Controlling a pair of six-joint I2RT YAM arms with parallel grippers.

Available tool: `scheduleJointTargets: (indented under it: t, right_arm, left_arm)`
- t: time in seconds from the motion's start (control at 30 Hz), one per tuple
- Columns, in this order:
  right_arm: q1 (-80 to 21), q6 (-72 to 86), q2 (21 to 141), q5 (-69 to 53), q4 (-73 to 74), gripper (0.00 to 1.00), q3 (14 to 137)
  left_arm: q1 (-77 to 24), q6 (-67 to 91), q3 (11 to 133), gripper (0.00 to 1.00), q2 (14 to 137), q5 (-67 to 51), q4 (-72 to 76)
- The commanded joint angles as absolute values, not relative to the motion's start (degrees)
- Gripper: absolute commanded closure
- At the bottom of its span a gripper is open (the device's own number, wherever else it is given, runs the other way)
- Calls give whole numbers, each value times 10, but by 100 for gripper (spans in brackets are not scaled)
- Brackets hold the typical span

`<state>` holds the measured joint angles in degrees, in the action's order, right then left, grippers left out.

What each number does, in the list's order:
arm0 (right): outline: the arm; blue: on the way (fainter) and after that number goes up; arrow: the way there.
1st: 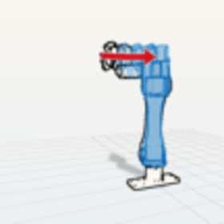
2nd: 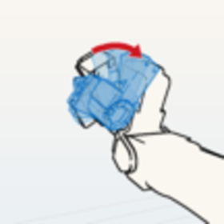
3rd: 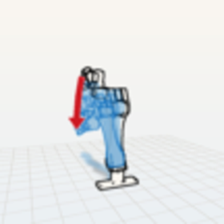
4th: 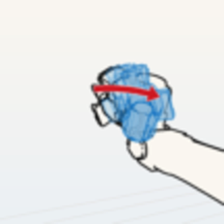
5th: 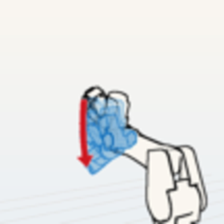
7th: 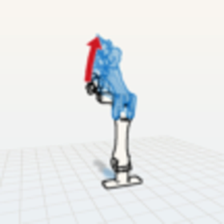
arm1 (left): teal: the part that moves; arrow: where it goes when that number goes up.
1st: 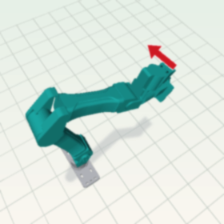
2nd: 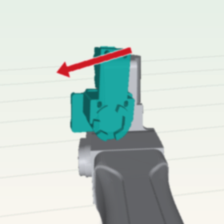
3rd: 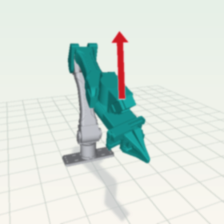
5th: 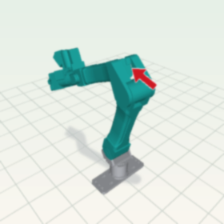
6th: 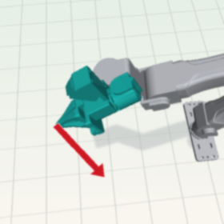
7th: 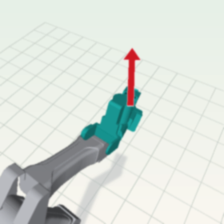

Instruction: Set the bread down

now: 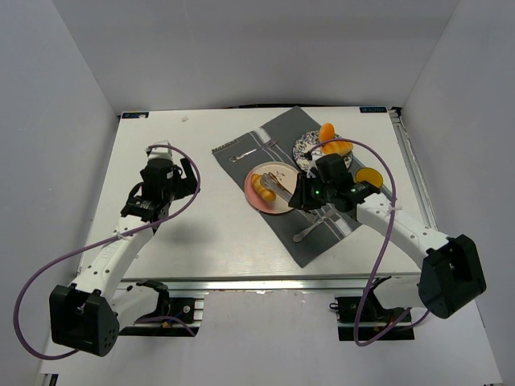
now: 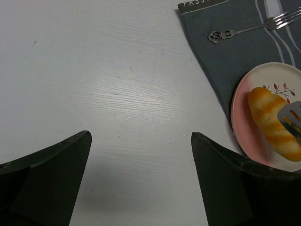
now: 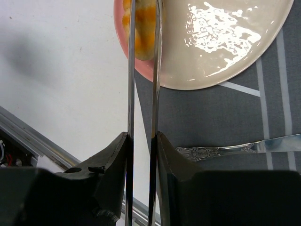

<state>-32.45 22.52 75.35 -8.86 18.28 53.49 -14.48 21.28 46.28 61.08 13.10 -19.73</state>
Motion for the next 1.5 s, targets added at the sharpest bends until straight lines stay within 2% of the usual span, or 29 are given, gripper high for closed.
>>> scheduleJointTargets:
  t: [0.0, 0.23, 0.53, 0.73, 1.13, 1.47]
  right_arm:
    - [-329, 238, 737, -108, 141, 72, 529]
    - [-330, 239, 735, -106, 141, 71, 512]
    - [-330, 238, 737, -102, 154, 59, 517]
    - [-330, 238, 730, -96, 163, 47, 525]
    - [-330, 231, 712, -62, 189, 48, 542]
    - [-330, 217, 683, 33, 232, 48, 585]
  left_arm:
    - [-148, 218, 460, 2, 600, 134, -195]
    - [-148, 218, 459, 2, 599, 134, -196]
    - [-148, 220, 458, 2, 601, 132, -192]
    - [-148, 219, 455, 2, 603, 130, -192]
    - [-148, 218, 456, 2, 605, 129, -191]
    - [-148, 215, 451, 2, 602, 133, -192]
